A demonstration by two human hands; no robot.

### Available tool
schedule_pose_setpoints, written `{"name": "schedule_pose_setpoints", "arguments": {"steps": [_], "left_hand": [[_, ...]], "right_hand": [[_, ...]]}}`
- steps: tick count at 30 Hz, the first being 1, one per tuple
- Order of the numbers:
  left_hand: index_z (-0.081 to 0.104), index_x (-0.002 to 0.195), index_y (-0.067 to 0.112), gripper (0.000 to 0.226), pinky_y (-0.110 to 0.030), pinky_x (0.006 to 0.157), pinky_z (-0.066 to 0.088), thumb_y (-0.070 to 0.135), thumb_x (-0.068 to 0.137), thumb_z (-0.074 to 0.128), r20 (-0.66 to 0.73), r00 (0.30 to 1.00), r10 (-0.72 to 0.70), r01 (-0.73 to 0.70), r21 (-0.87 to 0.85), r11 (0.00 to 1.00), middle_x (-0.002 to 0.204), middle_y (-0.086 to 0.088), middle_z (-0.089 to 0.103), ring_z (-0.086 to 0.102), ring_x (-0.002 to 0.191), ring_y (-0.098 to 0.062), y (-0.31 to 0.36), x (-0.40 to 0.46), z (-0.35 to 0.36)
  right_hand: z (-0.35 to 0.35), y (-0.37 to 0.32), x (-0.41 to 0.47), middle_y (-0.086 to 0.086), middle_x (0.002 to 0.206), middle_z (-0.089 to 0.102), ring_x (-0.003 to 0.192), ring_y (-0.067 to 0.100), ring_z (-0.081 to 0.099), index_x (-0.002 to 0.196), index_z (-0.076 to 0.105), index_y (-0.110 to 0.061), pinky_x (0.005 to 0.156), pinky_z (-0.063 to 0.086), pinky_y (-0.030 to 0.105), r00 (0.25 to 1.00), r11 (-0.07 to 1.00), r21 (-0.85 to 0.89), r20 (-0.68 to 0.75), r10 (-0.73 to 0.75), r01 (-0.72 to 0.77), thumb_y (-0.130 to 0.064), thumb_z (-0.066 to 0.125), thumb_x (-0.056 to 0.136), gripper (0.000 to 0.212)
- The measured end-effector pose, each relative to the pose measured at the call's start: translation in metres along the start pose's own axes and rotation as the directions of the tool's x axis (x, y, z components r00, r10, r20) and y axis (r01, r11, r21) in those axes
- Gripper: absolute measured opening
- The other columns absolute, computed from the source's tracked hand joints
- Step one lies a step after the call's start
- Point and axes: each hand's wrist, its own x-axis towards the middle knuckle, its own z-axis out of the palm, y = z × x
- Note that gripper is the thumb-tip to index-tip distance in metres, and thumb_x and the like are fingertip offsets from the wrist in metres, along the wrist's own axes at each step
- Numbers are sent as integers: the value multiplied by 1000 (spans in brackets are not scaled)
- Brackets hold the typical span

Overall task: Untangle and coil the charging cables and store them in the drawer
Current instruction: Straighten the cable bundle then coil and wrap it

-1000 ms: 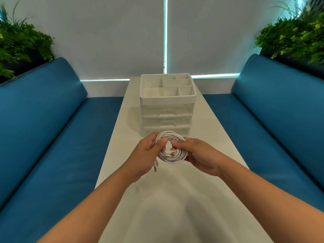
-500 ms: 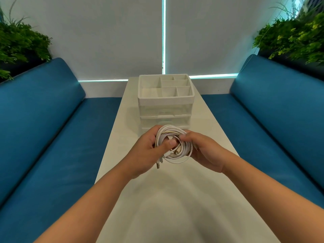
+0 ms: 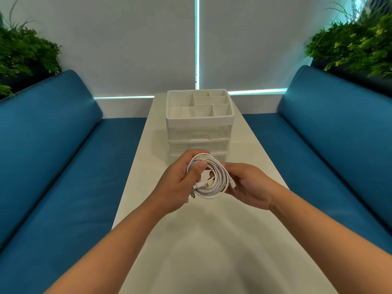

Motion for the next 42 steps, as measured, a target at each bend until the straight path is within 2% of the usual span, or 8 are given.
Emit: {"name": "schedule_pose_setpoints", "arguments": {"steps": [4, 9, 16, 18, 23, 31, 37, 42], "left_hand": [[59, 113, 30, 19, -24, 51, 49, 35, 100, 45, -13, 999, 33, -32, 74, 997, 77, -4, 61, 54, 64, -6, -1, 2, -1], [57, 109, 25, 16, -7, 60, 41, 27, 101, 44, 12, 996, 92, -93, 159, 983, 76, 27, 63, 58, 70, 4, 6, 5, -2], [52, 111, 27, 13, -4, 69, 40, 27, 102, 43, 53, 987, 153, -162, 351, 922, 90, 19, 61, 57, 84, 9, 1, 10, -5], [54, 113, 23, 16, -4, 70, 39, 27, 102, 43, 63, 985, 160, -172, 376, 910, 92, 14, 62, 56, 89, 6, -3, 10, -6], [58, 119, 23, 21, -7, 76, 41, 25, 102, 45, 114, 979, 169, -200, 376, 905, 100, 13, 62, 55, 94, 4, -8, 12, -5], [38, 143, 28, 42, -4, 69, 41, 26, 102, 44, 166, 983, 77, -138, 398, 907, 117, 16, 54, 53, 94, 12, -11, 13, -11], [36, 142, 25, 41, -20, 90, 40, 19, 101, 42, 151, 988, 14, -88, 497, 863, 130, 4, 53, 54, 109, -10, -17, 19, -20], [43, 137, 21, 37, -14, 88, 36, 12, 101, 41, 105, 989, 104, -145, 543, 827, 133, 2, 47, 50, 107, -10, -14, 20, -20]], "right_hand": [[-1, 2, 3, 8, 102, 69, 88, 16, 63, 127, 58, -7, 84, 51, 28, 997, 992, -113, -56, -61, 54, -15, 48, 98, 32], [1, 1, 10, 6, 101, 73, 88, 16, 67, 117, 68, -13, 81, 54, 25, 989, 936, -339, -84, -126, 90, -14, 50, 98, 26], [-2, -11, 9, 16, 93, 68, 67, 18, 61, 111, 65, 5, 55, 49, 23, 996, 991, -131, -85, 2, -14, -20, 43, 97, 36], [-6, -13, 8, 20, 101, 64, 79, 25, 59, 119, 60, 6, 66, 48, 29, 1000, 996, -94, 7, 11, -10, -27, 44, 93, 45], [0, -10, 11, 17, 101, 70, 89, 21, 65, 108, 71, -9, 87, 50, 36, 997, 893, -445, 18, -74, 74, -6, 70, 83, 25], [15, 6, 20, 10, 84, 71, 78, 24, 63, 101, 66, -7, 72, 43, 39, 936, 946, -292, -273, -223, 140, -8, 72, 82, 19], [20, 0, 18, -1, 74, 64, 62, 10, 52, 96, 67, -17, 51, 33, 23, 984, 912, -407, -138, -108, 43, -23, 61, 92, 10], [14, -13, 19, 23, 106, 69, 92, 27, 57, 100, 73, -8, 82, 37, 41, 999, 917, -399, -36, -35, 17, -19, 65, 88, 18]]}}
